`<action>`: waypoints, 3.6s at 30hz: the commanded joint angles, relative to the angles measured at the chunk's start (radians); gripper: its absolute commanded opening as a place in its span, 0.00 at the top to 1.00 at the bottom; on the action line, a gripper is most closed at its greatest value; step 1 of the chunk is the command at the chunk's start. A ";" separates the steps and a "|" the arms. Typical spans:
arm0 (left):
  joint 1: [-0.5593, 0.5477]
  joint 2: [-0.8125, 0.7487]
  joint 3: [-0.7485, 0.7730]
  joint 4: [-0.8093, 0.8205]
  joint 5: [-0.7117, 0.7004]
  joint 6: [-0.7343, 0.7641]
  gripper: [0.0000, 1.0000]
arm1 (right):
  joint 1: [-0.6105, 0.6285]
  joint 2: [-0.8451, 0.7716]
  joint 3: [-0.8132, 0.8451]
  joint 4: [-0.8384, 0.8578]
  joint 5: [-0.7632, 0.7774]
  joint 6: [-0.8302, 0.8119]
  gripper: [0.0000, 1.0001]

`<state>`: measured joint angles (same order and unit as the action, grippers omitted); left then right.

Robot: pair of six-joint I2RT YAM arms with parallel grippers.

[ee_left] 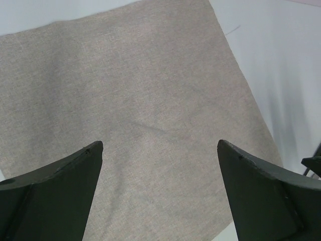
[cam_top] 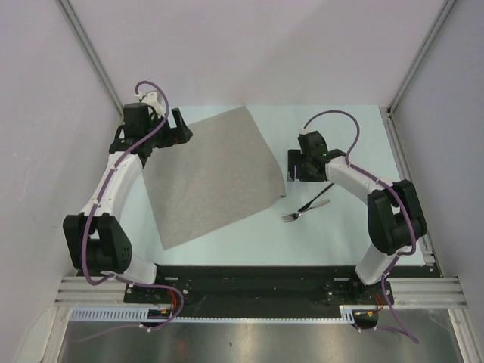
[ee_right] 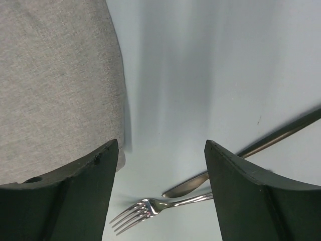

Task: Fold the napkin, place the utensils inside, and roll it up
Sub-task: Flatten the napkin out

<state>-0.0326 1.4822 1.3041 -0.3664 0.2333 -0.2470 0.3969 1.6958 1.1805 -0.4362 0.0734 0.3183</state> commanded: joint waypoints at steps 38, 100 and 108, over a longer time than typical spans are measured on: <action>-0.003 -0.036 0.034 0.018 0.044 -0.012 0.00 | 0.082 0.048 -0.019 -0.009 0.032 0.082 0.43; -0.003 -0.034 0.040 0.012 0.066 -0.011 0.00 | 0.022 0.122 0.027 -0.072 -0.034 0.082 0.58; -0.003 -0.040 0.038 0.015 0.072 -0.006 0.00 | 0.017 0.159 0.016 -0.075 -0.017 0.100 0.60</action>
<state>-0.0326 1.4773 1.3045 -0.3679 0.2779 -0.2535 0.4213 1.8378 1.2060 -0.5228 0.0471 0.3946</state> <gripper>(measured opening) 0.996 0.402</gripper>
